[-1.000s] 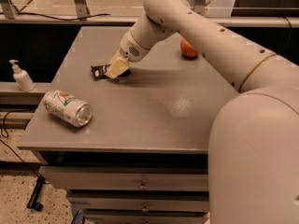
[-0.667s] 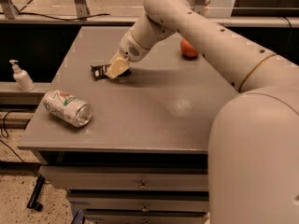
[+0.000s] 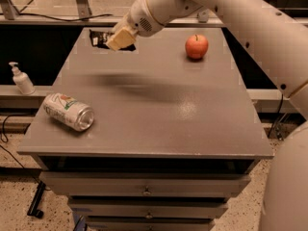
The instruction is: Pick rxbar chocolate
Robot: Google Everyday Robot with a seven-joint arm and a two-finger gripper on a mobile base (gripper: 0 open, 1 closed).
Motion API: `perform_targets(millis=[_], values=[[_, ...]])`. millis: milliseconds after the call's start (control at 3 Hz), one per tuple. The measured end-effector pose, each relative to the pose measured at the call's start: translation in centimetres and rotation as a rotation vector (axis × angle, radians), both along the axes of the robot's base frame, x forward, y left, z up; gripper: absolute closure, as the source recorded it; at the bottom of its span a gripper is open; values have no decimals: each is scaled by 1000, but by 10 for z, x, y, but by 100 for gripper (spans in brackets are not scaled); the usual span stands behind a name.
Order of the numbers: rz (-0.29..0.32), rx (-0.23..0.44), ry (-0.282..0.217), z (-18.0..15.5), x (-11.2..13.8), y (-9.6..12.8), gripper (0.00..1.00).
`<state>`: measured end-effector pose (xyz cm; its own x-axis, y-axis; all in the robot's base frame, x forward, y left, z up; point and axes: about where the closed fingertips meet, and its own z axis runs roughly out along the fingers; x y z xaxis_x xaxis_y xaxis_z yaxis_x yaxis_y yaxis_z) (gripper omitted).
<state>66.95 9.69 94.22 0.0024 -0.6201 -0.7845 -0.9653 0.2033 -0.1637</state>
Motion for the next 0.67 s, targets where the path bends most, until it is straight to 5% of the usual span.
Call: perform_targets(millis=[667], values=[[-33,48,-47,31,-4,-8,100]])
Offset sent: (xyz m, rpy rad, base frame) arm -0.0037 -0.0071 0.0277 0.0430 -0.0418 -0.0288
